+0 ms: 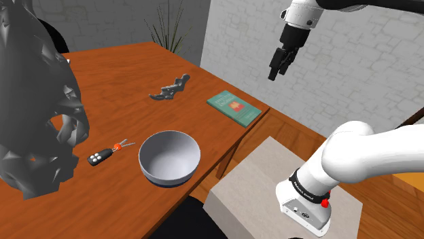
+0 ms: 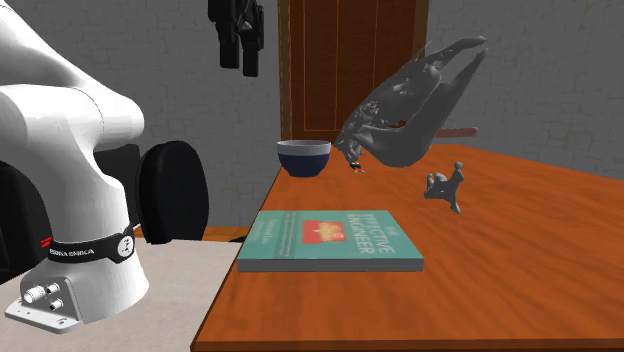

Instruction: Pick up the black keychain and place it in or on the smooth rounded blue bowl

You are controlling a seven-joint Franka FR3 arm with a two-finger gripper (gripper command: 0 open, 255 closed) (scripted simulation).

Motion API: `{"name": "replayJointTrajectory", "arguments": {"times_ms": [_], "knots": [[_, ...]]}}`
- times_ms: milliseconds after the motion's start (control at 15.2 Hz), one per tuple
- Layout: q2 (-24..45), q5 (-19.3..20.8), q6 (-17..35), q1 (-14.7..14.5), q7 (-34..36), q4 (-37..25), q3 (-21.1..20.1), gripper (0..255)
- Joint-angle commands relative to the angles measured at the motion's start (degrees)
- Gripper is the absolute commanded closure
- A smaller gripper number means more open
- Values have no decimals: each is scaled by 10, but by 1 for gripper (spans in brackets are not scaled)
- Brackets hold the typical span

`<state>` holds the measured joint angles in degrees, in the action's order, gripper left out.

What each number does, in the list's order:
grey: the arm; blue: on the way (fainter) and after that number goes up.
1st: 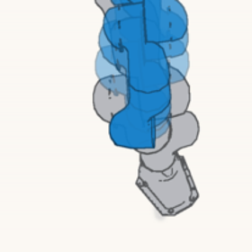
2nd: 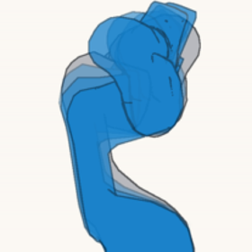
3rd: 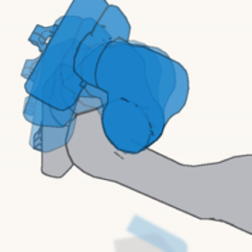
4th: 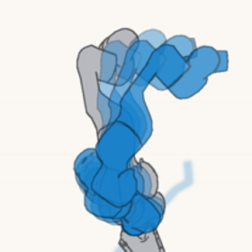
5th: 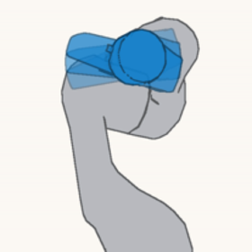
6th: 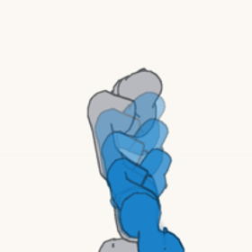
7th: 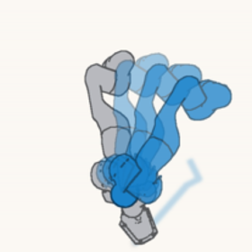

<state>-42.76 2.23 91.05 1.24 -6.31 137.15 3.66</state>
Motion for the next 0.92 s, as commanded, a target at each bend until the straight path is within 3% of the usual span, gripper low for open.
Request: {"name": "replayJointTrajectory", "arguments": {"times_ms": [0,858], "knots": [[0,0,0,0,0,0,0,0],[210,-33,165,-95,-93,-66,-45,0]]}}
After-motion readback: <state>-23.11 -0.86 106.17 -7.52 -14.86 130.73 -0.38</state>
